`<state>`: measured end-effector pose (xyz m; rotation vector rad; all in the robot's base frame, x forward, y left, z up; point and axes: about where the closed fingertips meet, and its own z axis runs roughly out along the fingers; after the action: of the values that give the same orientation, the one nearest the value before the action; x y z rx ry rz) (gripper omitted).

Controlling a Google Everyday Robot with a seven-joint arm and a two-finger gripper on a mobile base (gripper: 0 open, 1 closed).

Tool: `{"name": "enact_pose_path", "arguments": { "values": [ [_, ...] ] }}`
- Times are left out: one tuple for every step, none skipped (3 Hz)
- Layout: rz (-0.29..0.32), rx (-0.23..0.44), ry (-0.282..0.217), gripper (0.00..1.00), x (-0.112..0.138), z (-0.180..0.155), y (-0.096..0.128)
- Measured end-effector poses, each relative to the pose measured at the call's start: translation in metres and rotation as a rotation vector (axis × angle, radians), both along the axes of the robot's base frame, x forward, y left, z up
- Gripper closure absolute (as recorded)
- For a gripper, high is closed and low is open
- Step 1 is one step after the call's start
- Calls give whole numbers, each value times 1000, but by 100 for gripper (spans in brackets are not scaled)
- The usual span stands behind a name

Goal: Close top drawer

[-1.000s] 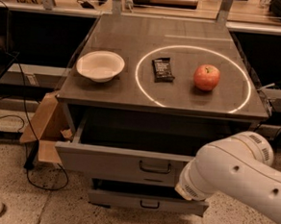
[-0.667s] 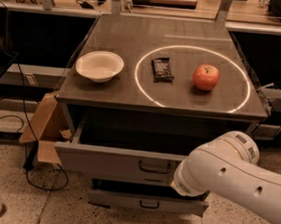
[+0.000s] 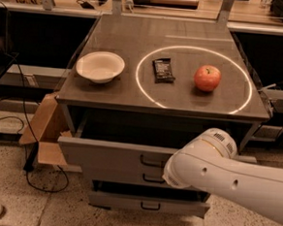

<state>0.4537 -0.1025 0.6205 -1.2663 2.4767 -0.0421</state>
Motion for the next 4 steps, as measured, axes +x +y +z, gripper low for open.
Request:
{"name": "enact_pose_path", "arguments": {
  "values": [
    [2,8,-7,100,13,-1,3],
    [2,8,-7,100,13,-1,1],
    [12,-7,3,100,42,-6,7],
    [12,-7,3,100,42,-6,7]
  ]
}}
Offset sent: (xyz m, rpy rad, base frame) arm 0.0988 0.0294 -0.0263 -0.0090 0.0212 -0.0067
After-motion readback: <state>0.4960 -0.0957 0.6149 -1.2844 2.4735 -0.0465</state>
